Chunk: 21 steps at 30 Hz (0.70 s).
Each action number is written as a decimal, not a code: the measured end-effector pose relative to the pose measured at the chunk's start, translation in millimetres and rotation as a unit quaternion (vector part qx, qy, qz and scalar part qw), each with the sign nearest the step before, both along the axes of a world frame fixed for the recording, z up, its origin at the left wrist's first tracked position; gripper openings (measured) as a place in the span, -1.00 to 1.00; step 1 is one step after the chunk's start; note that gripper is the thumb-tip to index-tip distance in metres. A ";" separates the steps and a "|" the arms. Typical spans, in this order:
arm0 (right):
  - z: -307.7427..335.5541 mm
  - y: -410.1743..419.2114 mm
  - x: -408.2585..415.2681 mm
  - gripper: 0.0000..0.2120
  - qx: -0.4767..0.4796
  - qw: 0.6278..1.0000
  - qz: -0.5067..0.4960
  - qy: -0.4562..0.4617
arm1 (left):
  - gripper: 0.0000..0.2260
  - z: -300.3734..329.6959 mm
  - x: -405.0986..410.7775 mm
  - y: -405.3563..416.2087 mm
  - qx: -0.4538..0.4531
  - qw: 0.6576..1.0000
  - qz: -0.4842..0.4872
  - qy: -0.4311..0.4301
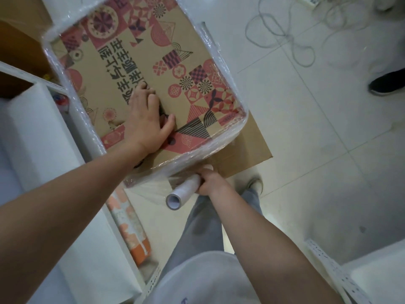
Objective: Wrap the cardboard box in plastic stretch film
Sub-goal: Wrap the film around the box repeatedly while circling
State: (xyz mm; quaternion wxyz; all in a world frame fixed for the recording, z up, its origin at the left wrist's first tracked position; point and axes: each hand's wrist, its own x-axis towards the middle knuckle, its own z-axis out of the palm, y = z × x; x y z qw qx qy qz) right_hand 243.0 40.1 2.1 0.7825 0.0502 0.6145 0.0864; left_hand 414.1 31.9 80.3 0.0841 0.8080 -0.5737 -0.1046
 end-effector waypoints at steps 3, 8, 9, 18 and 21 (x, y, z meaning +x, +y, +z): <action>-2.9 1.1 -5.4 -0.54 0.034 0.999 0.007 0.018 | -0.59 1.6 -1.0 1.0 0.001 1.000 0.006 -0.003; 0.4 -1.9 -21.0 -0.59 0.065 0.997 -0.038 0.011 | -0.55 2.7 -1.3 1.7 -0.004 1.000 0.014 0.000; 1.6 -3.7 -23.1 -0.60 0.069 0.996 -0.047 0.010 | -0.55 3.4 -1.5 1.5 -0.003 1.000 0.015 -0.004; -4.2 -17.6 -29.6 -0.75 0.062 0.996 -0.067 0.016 | -0.52 5.7 -4.5 0.8 -0.001 1.000 0.018 -0.021; -5.2 -19.1 -30.7 -0.82 0.070 0.994 -0.080 0.001 | -0.51 6.1 -4.3 1.1 0.001 0.999 0.024 -0.028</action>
